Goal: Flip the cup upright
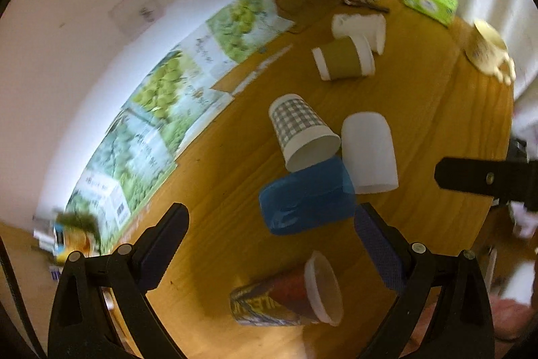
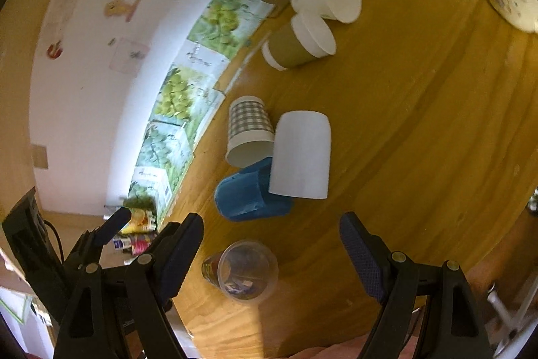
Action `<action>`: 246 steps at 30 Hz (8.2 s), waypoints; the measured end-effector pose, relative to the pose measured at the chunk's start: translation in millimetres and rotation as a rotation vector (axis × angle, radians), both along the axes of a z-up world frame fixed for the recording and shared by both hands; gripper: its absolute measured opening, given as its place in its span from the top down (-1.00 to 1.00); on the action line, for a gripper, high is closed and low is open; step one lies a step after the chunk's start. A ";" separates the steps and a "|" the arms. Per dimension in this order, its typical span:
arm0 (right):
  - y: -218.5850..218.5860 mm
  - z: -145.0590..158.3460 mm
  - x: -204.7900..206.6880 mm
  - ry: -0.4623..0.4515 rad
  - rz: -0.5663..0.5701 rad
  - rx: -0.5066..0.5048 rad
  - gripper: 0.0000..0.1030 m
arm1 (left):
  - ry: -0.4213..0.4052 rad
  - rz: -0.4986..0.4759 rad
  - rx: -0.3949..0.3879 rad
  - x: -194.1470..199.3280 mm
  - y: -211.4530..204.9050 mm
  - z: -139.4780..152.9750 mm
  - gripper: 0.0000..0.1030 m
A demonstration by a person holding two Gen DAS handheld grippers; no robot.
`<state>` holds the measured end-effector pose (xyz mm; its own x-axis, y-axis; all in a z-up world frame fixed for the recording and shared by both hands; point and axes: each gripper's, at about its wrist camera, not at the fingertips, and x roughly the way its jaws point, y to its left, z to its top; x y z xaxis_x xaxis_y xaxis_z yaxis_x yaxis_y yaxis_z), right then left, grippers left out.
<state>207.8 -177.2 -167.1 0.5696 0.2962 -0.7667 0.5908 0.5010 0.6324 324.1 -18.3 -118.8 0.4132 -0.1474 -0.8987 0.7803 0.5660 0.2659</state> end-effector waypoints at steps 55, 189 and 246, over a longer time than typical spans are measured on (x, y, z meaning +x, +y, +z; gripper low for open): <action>-6.3 -33.4 -42.5 0.164 -0.228 0.020 -0.63 | 0.248 -0.344 0.220 40.3 -54.5 -144.0 -0.71; 22.7 -46.6 -18.8 0.156 0.907 -0.241 -0.63 | 0.746 0.733 -0.271 -51.2 -10.3 -140.7 -0.58; 98.9 -75.1 29.0 0.067 0.625 -0.348 -0.63 | -0.111 0.609 -0.671 -142.8 121.0 -4.8 -0.59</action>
